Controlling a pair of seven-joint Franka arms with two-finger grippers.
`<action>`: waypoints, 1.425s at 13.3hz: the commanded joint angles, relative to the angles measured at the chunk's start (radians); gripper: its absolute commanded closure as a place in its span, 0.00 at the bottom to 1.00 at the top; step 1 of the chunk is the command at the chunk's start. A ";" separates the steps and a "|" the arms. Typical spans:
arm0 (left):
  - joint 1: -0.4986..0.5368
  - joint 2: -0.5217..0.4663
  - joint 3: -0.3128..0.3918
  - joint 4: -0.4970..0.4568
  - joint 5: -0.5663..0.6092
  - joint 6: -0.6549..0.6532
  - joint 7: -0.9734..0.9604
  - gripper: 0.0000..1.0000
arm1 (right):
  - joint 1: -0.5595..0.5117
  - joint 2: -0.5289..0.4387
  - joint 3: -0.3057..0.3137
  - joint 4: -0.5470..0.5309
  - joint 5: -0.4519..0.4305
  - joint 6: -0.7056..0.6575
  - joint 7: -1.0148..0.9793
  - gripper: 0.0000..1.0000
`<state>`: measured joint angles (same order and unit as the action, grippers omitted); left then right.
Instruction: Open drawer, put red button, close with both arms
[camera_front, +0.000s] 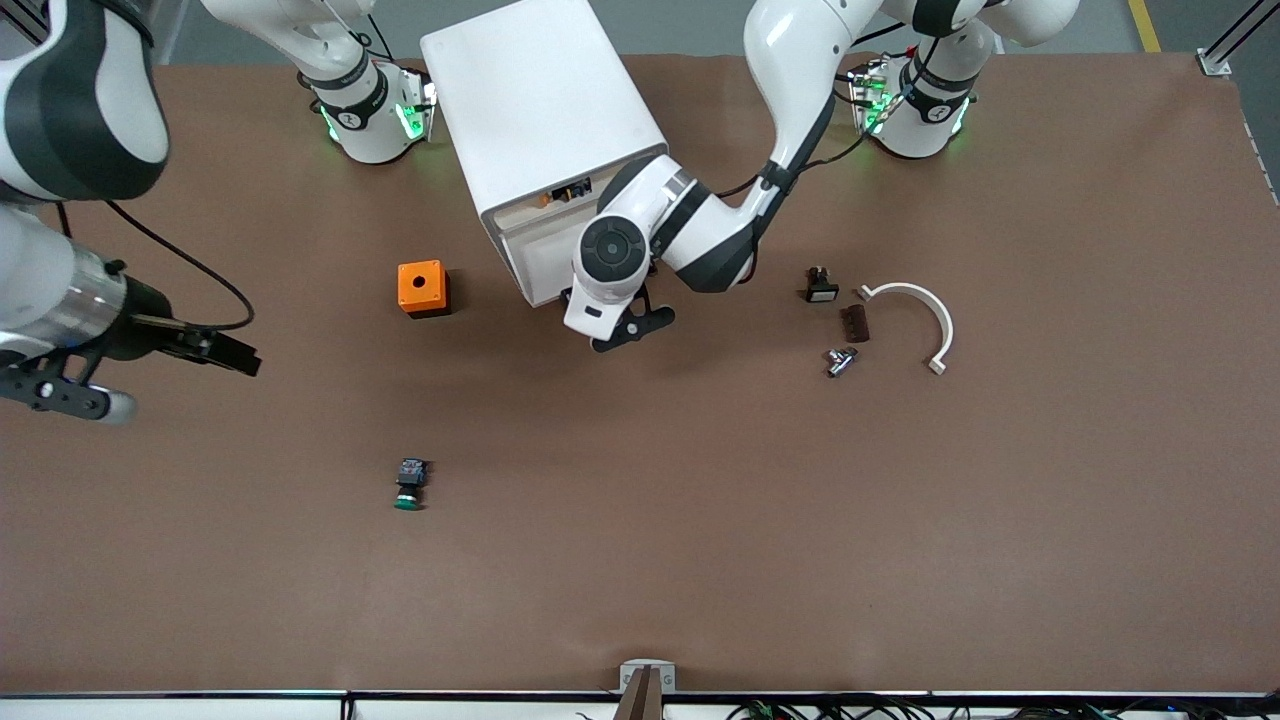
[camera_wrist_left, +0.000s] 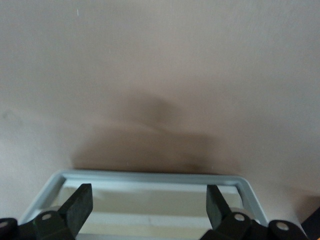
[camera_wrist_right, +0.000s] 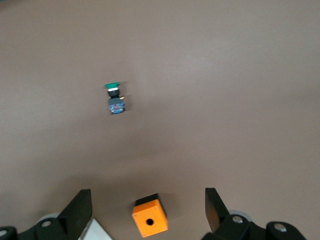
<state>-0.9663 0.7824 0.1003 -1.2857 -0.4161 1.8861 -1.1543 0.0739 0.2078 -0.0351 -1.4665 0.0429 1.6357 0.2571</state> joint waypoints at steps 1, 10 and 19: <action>-0.009 -0.023 -0.049 -0.021 0.003 -0.002 -0.088 0.00 | -0.026 -0.065 -0.020 -0.057 -0.012 0.007 -0.105 0.00; 0.068 -0.041 -0.084 -0.024 0.022 -0.004 -0.159 0.00 | -0.078 -0.166 -0.014 -0.110 -0.072 0.018 -0.180 0.00; 0.486 -0.268 -0.044 -0.024 0.344 -0.122 0.138 0.00 | -0.086 -0.180 -0.016 -0.110 -0.071 0.032 -0.180 0.00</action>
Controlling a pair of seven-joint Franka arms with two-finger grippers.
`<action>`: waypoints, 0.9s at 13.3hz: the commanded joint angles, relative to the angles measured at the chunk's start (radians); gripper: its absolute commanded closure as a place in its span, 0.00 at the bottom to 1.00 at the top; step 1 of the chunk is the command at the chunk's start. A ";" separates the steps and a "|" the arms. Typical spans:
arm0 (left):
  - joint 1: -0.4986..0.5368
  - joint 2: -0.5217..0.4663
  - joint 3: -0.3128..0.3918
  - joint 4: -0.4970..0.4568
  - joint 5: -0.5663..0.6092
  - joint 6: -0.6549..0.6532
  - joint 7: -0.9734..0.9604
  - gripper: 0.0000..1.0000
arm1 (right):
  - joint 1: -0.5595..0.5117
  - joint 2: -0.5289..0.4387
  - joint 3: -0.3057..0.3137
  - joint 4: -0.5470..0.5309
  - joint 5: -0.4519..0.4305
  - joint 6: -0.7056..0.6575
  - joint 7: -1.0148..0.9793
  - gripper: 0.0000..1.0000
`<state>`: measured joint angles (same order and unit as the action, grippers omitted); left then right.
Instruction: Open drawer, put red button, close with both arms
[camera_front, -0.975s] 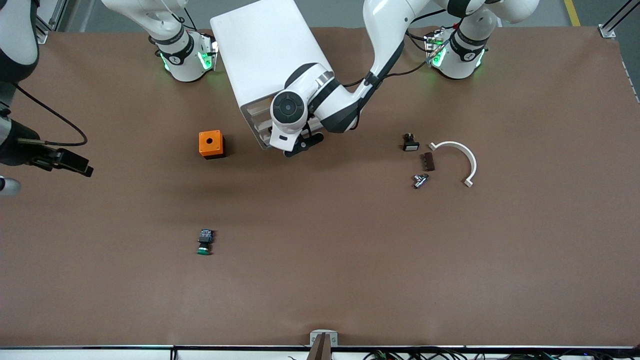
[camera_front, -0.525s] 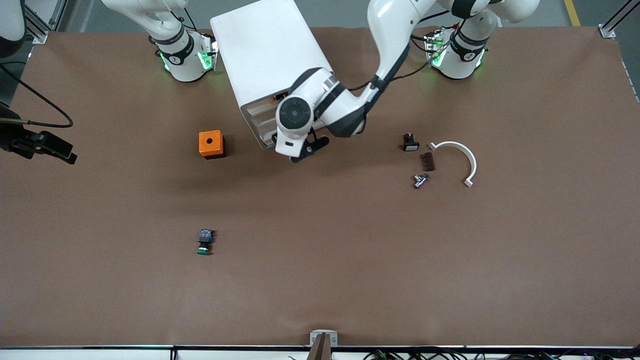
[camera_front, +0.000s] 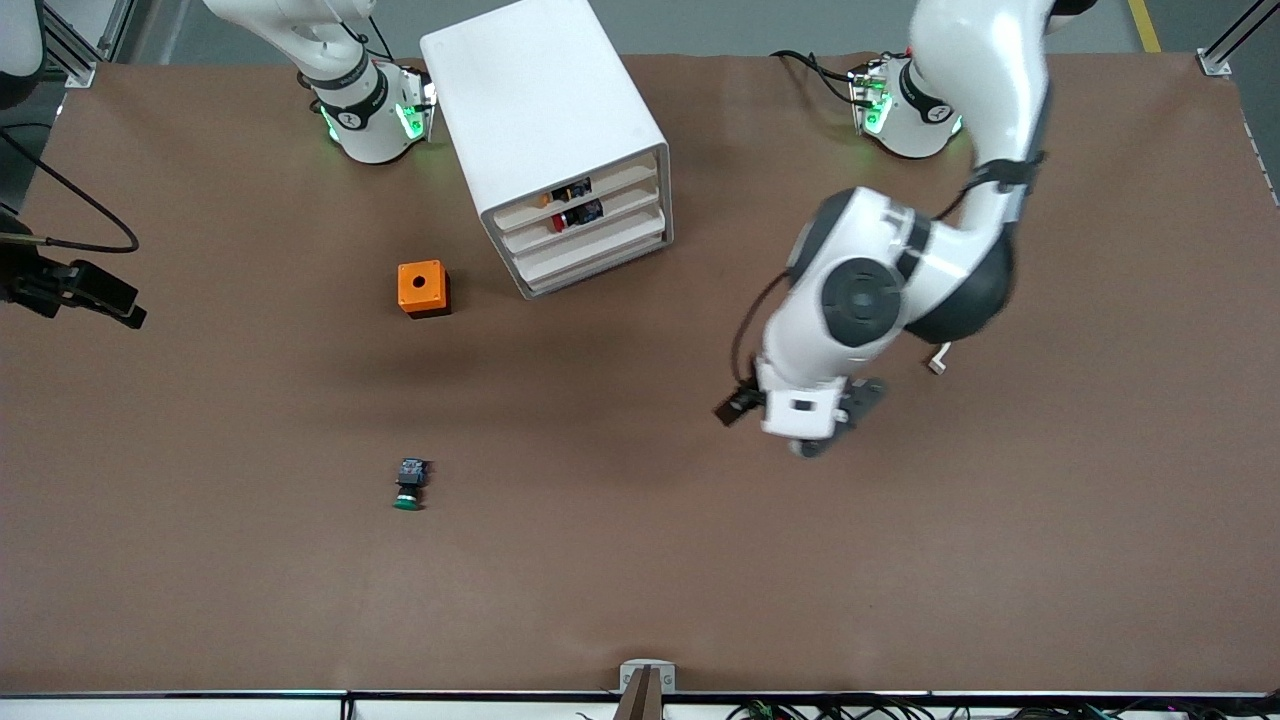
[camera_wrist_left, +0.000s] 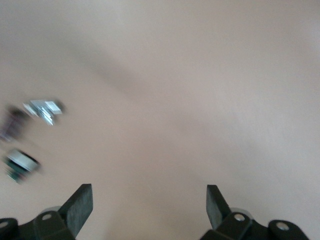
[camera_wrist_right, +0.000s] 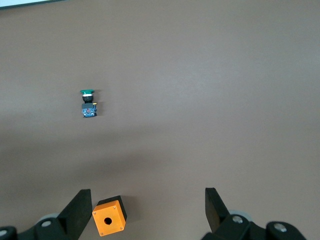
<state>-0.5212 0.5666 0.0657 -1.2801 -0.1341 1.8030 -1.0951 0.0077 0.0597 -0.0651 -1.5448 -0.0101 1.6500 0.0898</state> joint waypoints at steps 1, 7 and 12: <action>0.074 -0.080 -0.007 -0.030 0.088 -0.066 0.159 0.00 | -0.020 -0.034 0.013 -0.032 -0.016 0.019 -0.013 0.00; 0.243 -0.285 -0.010 -0.036 0.136 -0.287 0.521 0.00 | -0.020 -0.040 0.015 -0.038 -0.014 0.042 -0.013 0.00; 0.345 -0.425 -0.014 -0.086 0.134 -0.359 0.795 0.00 | -0.020 -0.047 0.015 -0.037 -0.014 0.044 -0.013 0.00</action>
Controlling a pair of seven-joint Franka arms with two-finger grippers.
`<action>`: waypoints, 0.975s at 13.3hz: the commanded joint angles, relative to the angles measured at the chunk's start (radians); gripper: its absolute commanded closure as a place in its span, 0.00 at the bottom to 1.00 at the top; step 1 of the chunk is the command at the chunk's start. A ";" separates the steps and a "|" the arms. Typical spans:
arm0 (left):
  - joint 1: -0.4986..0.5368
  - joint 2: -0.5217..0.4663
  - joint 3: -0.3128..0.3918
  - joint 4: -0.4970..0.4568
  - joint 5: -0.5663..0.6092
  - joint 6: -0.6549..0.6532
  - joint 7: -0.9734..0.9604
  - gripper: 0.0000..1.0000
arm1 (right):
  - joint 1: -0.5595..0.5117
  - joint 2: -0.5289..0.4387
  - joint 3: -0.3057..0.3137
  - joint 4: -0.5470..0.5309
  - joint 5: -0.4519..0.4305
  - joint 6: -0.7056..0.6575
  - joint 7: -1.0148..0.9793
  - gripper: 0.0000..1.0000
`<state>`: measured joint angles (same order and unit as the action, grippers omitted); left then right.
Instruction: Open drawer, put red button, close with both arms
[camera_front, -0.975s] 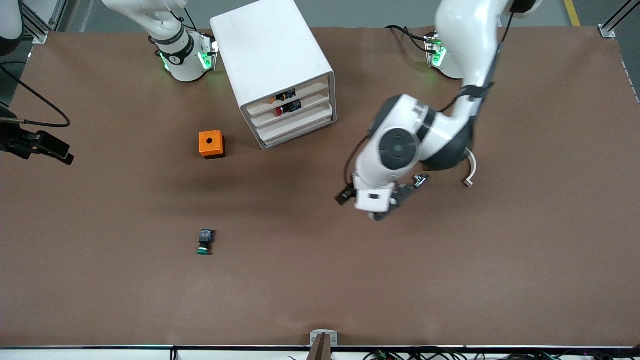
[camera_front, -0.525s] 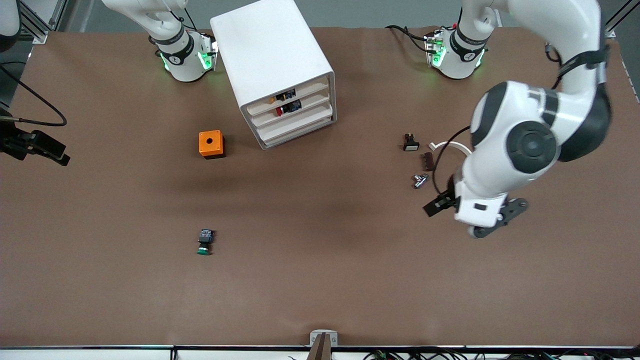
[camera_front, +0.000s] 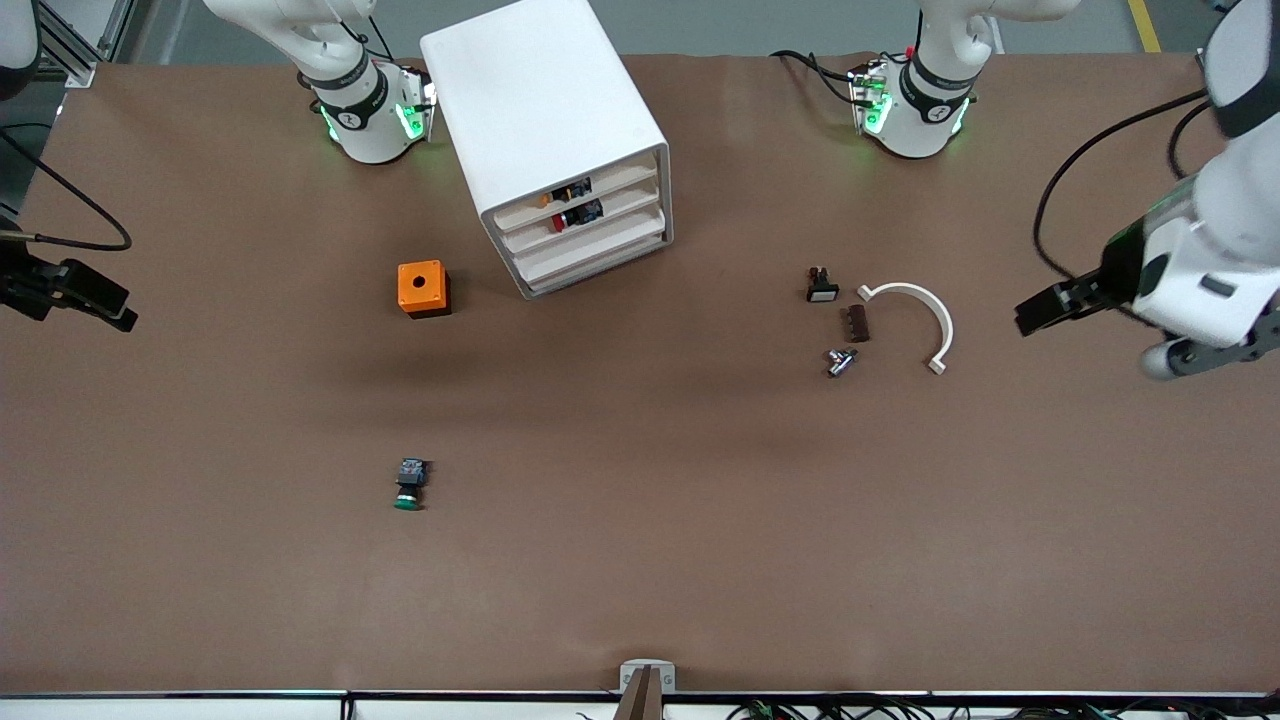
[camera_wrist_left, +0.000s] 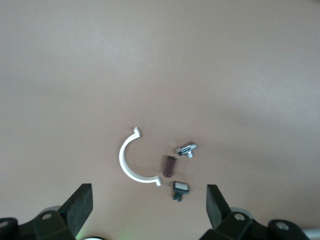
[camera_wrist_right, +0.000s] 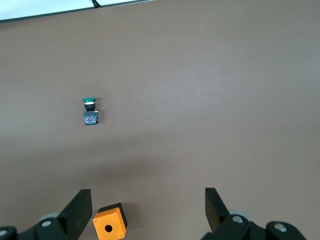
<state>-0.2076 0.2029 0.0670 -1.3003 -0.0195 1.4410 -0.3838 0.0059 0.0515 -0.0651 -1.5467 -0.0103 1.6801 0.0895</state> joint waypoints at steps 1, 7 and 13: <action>0.036 -0.085 -0.015 -0.086 0.020 0.004 0.115 0.00 | -0.018 -0.041 0.015 -0.035 -0.014 0.012 -0.013 0.00; 0.181 -0.232 -0.154 -0.264 0.020 0.059 0.125 0.00 | -0.018 -0.053 0.013 -0.043 -0.014 0.018 -0.014 0.00; 0.208 -0.306 -0.197 -0.332 0.021 0.056 0.126 0.00 | -0.023 -0.053 0.011 -0.043 -0.013 0.015 -0.017 0.00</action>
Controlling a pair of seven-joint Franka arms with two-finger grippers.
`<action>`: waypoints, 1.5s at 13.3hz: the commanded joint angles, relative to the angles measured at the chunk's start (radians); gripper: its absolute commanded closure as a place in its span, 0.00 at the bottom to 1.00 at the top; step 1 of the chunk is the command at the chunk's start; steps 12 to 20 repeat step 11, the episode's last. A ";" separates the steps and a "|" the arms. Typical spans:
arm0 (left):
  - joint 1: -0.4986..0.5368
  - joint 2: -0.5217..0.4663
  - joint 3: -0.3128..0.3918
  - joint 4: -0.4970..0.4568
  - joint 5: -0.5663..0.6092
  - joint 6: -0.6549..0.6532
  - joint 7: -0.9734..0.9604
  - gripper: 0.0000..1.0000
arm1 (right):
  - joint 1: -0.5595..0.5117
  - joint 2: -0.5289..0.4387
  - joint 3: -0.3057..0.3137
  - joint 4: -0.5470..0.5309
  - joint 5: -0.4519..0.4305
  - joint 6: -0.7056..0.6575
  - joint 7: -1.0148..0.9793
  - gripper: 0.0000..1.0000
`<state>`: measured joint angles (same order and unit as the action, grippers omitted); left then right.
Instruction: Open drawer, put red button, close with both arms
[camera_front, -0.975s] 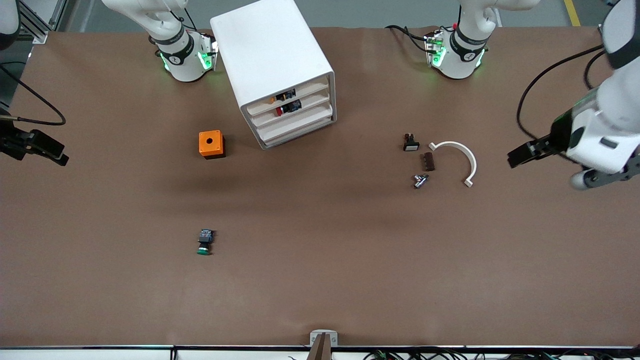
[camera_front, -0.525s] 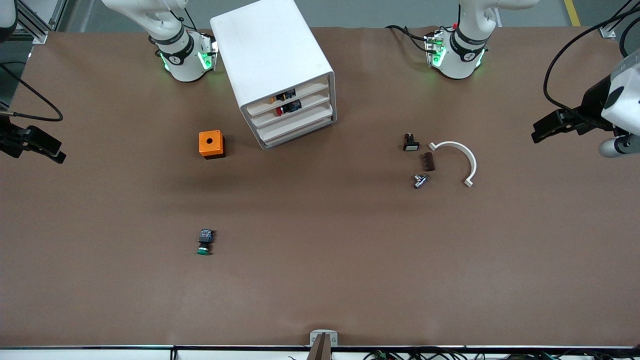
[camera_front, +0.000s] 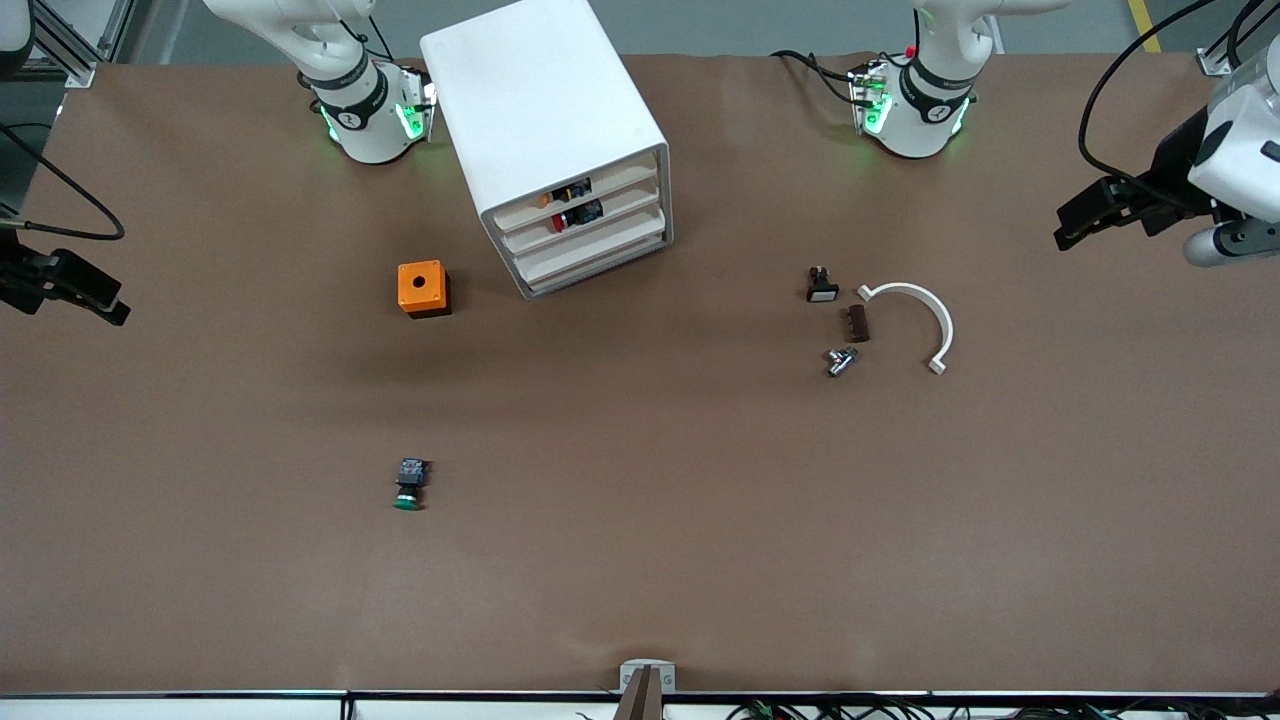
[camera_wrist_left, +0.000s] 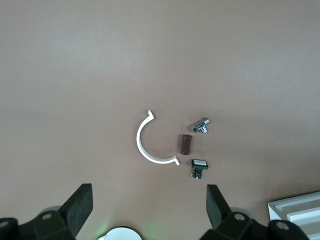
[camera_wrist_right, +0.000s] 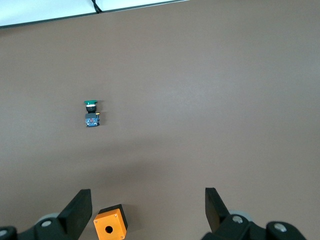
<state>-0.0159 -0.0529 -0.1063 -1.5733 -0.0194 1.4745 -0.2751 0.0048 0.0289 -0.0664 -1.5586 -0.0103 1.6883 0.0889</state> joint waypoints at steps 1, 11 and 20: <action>0.017 -0.056 -0.032 -0.065 0.022 0.021 0.025 0.00 | -0.023 -0.030 0.013 -0.029 -0.013 0.010 -0.017 0.00; 0.022 -0.019 -0.041 -0.024 0.067 0.020 0.074 0.00 | -0.023 -0.027 0.011 -0.015 -0.011 0.002 -0.021 0.00; 0.022 -0.019 -0.041 -0.024 0.067 0.020 0.074 0.00 | -0.023 -0.027 0.011 -0.015 -0.011 0.002 -0.021 0.00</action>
